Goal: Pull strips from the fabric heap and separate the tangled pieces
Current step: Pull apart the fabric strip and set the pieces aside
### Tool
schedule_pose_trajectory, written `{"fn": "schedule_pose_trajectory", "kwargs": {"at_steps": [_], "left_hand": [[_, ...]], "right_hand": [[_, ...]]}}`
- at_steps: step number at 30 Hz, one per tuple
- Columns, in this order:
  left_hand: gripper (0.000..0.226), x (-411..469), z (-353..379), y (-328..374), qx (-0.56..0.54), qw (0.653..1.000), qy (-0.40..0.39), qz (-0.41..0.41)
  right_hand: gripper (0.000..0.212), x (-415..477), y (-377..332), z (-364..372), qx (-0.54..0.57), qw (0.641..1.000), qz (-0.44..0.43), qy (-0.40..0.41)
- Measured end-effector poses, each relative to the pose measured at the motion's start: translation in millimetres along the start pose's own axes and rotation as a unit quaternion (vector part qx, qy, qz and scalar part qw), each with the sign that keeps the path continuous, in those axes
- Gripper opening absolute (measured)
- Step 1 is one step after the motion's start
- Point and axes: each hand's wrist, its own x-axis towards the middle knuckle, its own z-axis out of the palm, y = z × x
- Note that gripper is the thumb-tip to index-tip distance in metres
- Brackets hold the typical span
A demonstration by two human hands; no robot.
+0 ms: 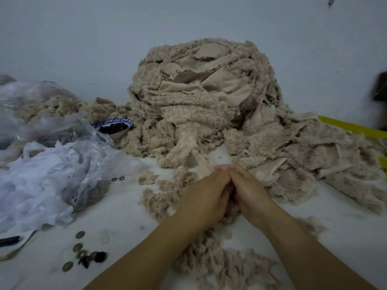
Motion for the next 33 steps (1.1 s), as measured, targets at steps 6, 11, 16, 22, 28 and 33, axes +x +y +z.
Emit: {"fn": "schedule_pose_trajectory", "kwargs": {"at_steps": [6, 11, 16, 22, 28, 33], "left_hand": [[0.029, -2.9, 0.6, -4.4, -0.131, 0.987, 0.048, -0.076], [0.042, 2.6, -11.0, -22.0, -0.426, 0.837, 0.042, -0.34], [0.03, 9.9, -16.4, -29.9, -0.492, 0.766, 0.075, -0.407], [0.033, 23.9, -16.9, -32.5, -0.704, 0.511, 0.12, -0.479], [0.022, 22.9, -7.8, -28.2, -0.612, 0.627, 0.188, -0.444], [0.025, 5.0, -2.6, -8.7, -0.375, 0.883, 0.064, -0.276]], "right_hand": [[0.011, -1.7, -6.8, -3.0, 0.03, 0.999, -0.012, 0.009], [0.023, -10.4, -5.0, 3.8, -0.083, 0.99, -0.071, -0.086], [0.021, -14.2, -2.0, 8.7, -0.257, 0.947, -0.098, -0.164], [0.018, -17.0, 1.3, 10.4, -0.321, 0.91, -0.098, -0.242], [0.011, -12.7, 10.4, 8.3, -0.311, 0.929, -0.102, -0.172], [0.038, -9.1, 6.2, 7.0, -0.123, 0.988, -0.072, -0.058]]}}
